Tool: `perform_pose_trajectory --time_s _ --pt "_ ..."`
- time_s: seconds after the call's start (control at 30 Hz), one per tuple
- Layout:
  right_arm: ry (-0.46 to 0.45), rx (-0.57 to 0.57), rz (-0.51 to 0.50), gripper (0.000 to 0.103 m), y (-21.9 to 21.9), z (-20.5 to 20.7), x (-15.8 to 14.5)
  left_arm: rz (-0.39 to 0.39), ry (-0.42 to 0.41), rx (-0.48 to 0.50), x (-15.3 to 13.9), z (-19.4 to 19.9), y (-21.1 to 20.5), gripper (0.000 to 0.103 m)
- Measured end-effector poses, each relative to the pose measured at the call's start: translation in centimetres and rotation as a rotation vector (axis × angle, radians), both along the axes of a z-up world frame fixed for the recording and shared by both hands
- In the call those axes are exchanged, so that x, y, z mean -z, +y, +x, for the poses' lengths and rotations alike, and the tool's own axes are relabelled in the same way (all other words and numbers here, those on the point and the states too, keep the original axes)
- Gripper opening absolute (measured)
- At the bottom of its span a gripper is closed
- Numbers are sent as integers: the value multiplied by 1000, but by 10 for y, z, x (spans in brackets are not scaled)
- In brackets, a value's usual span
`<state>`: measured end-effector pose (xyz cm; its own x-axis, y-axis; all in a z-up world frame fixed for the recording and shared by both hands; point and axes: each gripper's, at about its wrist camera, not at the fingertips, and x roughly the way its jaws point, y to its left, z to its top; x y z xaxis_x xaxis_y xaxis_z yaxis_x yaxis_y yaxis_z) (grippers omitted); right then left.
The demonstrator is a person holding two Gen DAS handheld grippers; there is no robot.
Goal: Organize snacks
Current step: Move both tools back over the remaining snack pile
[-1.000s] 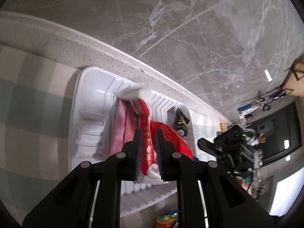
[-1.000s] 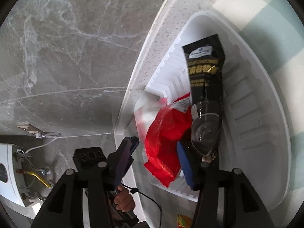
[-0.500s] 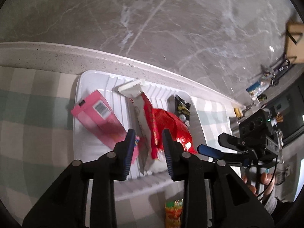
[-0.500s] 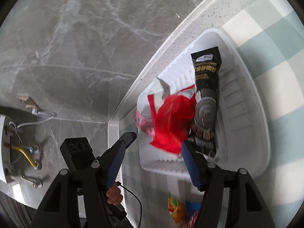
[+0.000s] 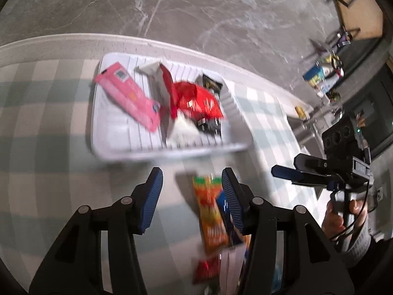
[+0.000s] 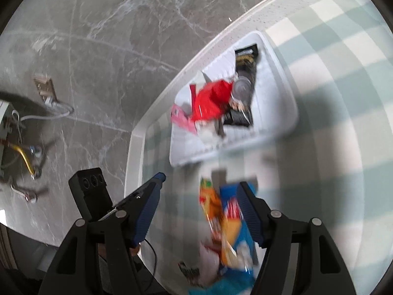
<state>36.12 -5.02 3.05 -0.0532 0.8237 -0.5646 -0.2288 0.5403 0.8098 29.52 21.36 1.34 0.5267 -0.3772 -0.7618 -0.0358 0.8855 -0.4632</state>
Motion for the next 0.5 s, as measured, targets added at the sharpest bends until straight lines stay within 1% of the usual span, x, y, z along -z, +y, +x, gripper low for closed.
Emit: perform_pose_trajectory --time_s 0.07,0.27,0.5 --pt "-2 -10 -10 69 -9 -17 -1 18 8 9 -1 -18 -7 48" --pt "-1 -61 -63 69 -26 -68 5 108 31 57 2 -75 -28 49" --pt "52 -95 -128 69 -37 -111 21 186 65 140 12 -127 -53 50"
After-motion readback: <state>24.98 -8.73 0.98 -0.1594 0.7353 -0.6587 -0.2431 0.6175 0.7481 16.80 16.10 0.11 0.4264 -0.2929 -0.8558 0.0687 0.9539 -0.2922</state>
